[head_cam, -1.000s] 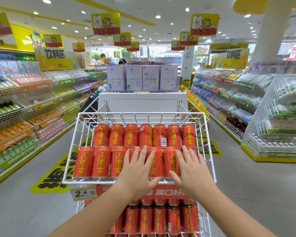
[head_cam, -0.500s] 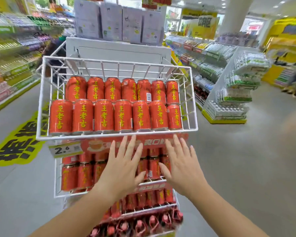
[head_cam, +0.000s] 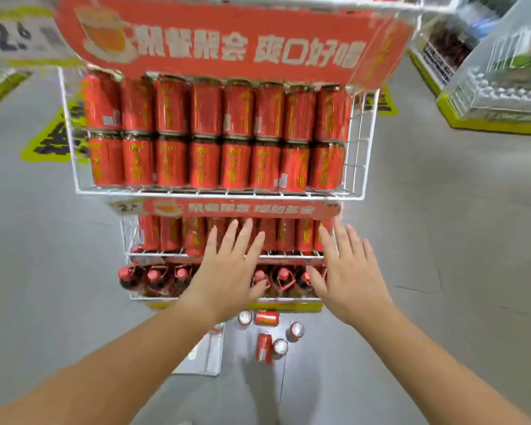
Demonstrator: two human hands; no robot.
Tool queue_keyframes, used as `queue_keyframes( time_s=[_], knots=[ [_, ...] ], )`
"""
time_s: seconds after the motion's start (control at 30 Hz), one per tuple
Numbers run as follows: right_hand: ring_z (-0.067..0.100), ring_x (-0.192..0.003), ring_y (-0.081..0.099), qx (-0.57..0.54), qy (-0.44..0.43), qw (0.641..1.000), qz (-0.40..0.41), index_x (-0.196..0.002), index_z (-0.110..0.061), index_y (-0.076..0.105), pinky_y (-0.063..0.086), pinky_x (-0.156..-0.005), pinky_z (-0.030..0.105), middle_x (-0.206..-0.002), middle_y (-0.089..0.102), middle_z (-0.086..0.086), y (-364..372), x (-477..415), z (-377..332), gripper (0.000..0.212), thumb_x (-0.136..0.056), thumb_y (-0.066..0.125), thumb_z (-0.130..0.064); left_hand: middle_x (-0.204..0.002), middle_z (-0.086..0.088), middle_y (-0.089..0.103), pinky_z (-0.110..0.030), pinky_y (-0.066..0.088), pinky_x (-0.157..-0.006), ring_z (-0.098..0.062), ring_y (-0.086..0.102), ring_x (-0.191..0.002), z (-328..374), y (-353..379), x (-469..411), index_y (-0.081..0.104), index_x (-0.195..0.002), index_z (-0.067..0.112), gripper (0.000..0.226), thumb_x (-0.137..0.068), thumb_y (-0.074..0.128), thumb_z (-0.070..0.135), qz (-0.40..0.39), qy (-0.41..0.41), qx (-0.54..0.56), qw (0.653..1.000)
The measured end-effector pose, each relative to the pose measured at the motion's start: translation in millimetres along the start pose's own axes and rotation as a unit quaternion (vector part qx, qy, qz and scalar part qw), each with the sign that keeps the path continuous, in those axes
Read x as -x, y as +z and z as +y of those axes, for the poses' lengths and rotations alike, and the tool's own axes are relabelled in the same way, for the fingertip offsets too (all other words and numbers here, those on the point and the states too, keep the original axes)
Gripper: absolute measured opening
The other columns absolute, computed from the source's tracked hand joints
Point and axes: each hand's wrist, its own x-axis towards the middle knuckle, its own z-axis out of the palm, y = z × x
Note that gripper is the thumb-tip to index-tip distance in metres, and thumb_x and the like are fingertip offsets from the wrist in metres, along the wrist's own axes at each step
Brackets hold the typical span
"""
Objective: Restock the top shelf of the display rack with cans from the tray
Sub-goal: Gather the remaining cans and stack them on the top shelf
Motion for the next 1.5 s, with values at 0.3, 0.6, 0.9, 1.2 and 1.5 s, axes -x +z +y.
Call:
queue_keyframes(
  time_s=[0.3,0.6,0.9,1.2,1.5],
  knots=[
    [0.041,-0.148,0.031,-0.022,-0.019,0.994,-0.107,-0.156,-0.010,0.033,0.036,-0.115,0.056,-0.163,0.029,0.020,252.6,34.4,25.2,0.080,-0.092,0.025,-0.058,-0.163,-0.021,0.026,-0.065,0.025,-0.116,-0.041,0.027,-0.150,48.9,245.4,23.3,0.030,-0.157,0.012,0.085,-0.086,0.025,0.058,-0.114,-0.001,0.000,0.993],
    [0.045,-0.126,0.058,-0.031,0.011,0.982,-0.186,-0.141,-0.003,0.053,0.053,-0.095,0.054,-0.143,0.056,0.025,488.4,81.6,23.2,0.071,-0.089,0.039,-0.049,-0.149,-0.029,0.045,-0.066,0.036,-0.108,-0.051,0.044,-0.136,104.7,484.8,52.4,0.046,-0.145,0.003,0.093,-0.072,0.056,0.061,-0.203,0.021,0.051,0.978],
    [0.033,-0.137,0.049,-0.151,0.012,0.969,-0.197,-0.152,-0.008,0.038,0.047,-0.106,0.044,-0.154,0.045,0.015,651.5,107.5,15.3,0.070,-0.090,0.045,-0.040,-0.167,-0.016,0.007,-0.051,0.029,-0.117,-0.035,0.021,-0.150,156.2,650.0,47.9,-0.001,-0.161,0.022,0.084,-0.097,0.043,0.055,-0.330,-0.026,0.115,0.937],
    [0.016,-0.142,0.038,-0.320,0.067,0.929,-0.174,-0.154,-0.033,0.029,0.039,-0.107,0.030,-0.160,0.031,-0.007,738.7,104.5,6.7,0.083,-0.086,0.076,-0.025,-0.167,-0.016,-0.015,-0.056,0.029,-0.117,-0.039,0.015,-0.151,198.7,723.2,38.1,-0.016,-0.157,0.024,0.098,-0.094,0.048,0.060,-0.301,-0.079,0.202,0.929],
    [0.010,-0.114,0.057,-0.439,0.133,0.886,-0.064,-0.123,-0.034,0.054,0.047,-0.095,0.024,-0.118,0.054,-0.017,763.6,98.5,-3.3,0.058,-0.080,0.081,-0.007,-0.141,-0.011,0.043,-0.048,0.051,-0.099,-0.033,0.055,-0.122,185.8,748.3,21.0,0.027,-0.148,0.012,0.089,-0.086,0.063,0.064,-0.176,-0.404,0.417,0.795]
  ],
)
